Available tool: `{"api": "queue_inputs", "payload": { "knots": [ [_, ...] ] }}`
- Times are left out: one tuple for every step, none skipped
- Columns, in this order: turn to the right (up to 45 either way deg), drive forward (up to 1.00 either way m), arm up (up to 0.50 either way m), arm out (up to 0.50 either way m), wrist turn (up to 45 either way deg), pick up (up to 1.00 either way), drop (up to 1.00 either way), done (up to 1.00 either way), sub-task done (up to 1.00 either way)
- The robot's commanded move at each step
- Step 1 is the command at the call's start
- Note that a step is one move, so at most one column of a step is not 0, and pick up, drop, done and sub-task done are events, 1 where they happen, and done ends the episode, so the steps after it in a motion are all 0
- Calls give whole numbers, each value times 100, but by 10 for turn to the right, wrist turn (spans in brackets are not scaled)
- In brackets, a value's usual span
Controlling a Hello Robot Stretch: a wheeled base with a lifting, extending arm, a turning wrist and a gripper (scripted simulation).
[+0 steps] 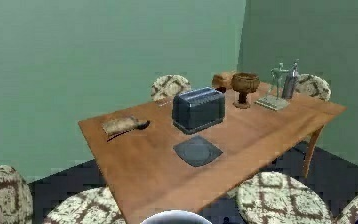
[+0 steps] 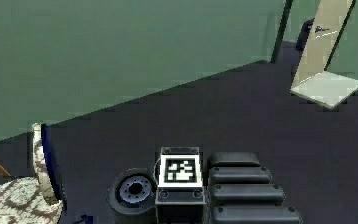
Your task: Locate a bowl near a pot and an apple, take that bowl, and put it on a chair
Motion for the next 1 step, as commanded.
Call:
{"api": "queue_inputs", "payload": {
  "knots": [
    [450, 0, 0, 0, 0, 0, 0, 0, 0]
  ]
}}
